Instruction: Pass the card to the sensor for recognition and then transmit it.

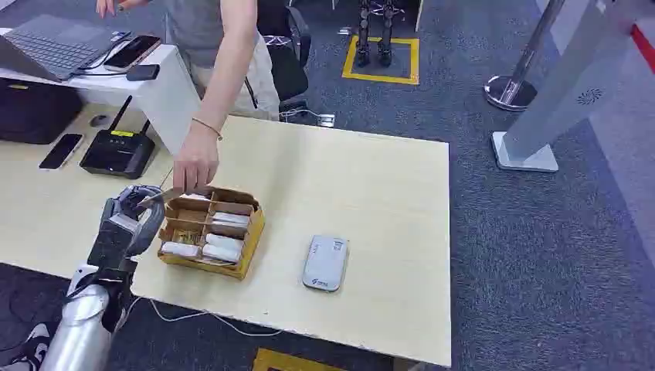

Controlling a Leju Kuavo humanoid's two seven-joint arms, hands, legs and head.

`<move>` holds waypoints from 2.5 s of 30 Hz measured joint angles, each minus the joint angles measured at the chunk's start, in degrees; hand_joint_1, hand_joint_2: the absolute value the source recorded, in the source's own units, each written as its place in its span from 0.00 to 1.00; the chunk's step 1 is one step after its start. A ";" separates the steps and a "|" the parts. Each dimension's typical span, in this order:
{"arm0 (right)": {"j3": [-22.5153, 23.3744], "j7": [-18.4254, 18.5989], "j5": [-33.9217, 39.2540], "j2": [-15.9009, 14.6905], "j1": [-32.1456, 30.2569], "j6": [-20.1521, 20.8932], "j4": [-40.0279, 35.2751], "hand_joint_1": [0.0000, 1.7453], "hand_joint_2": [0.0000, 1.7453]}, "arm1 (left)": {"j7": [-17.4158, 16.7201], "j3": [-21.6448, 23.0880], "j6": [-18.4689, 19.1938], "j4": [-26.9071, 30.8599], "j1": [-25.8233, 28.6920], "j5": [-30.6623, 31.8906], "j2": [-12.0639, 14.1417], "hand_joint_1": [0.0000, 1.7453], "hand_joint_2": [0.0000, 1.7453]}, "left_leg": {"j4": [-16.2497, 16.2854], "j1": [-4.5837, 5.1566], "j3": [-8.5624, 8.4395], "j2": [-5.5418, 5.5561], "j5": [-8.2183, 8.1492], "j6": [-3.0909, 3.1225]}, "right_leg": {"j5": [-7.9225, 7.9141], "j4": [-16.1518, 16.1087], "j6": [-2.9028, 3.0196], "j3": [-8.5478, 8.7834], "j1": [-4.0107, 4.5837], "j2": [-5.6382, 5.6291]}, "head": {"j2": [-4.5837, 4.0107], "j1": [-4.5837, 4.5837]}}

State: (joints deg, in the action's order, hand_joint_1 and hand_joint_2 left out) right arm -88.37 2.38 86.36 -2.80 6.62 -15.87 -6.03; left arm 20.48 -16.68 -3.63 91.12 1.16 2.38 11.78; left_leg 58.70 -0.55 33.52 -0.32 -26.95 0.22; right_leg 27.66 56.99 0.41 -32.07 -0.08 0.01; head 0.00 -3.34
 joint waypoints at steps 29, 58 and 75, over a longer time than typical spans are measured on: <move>-0.81 -0.68 -1.03 0.00 0.45 0.22 0.00 0.00 0.00 | 0.24 7.54 -5.57 -0.17 -5.13 12.13 -0.42 1.00 1.00 | 0.02 0.01 0.00 0.01 0.01 0.00 | -0.02 0.00 -0.02 -0.01 -0.01 0.01 | 0.00 0.00; -1.07 -0.70 -6.56 0.02 1.08 -0.44 -0.02 0.00 0.00 | -7.80 32.93 -16.70 -8.63 -17.22 42.92 -2.69 1.00 1.00 | 0.06 0.01 0.00 0.00 0.01 0.02 | -0.05 0.00 -0.01 -0.01 -0.02 -0.02 | 0.00 0.00; -1.07 0.28 -8.81 0.02 1.96 -0.33 -0.04 0.00 0.00 | -19.01 47.14 -22.03 -16.93 -19.80 69.22 -4.28 1.00 1.00 | 0.06 0.02 0.00 0.00 0.01 0.02 | -0.05 0.00 -0.02 -0.01 -0.03 -0.02 | 0.00 0.00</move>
State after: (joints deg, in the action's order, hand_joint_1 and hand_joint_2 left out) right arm -89.44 2.67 77.55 -2.78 8.58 -16.20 -6.08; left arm 1.47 30.46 -25.66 74.19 -18.64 71.61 7.50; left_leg 58.76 -0.53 33.52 -0.32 -26.93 0.24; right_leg 27.60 56.99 0.40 -32.08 -0.11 -0.02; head 0.00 -3.34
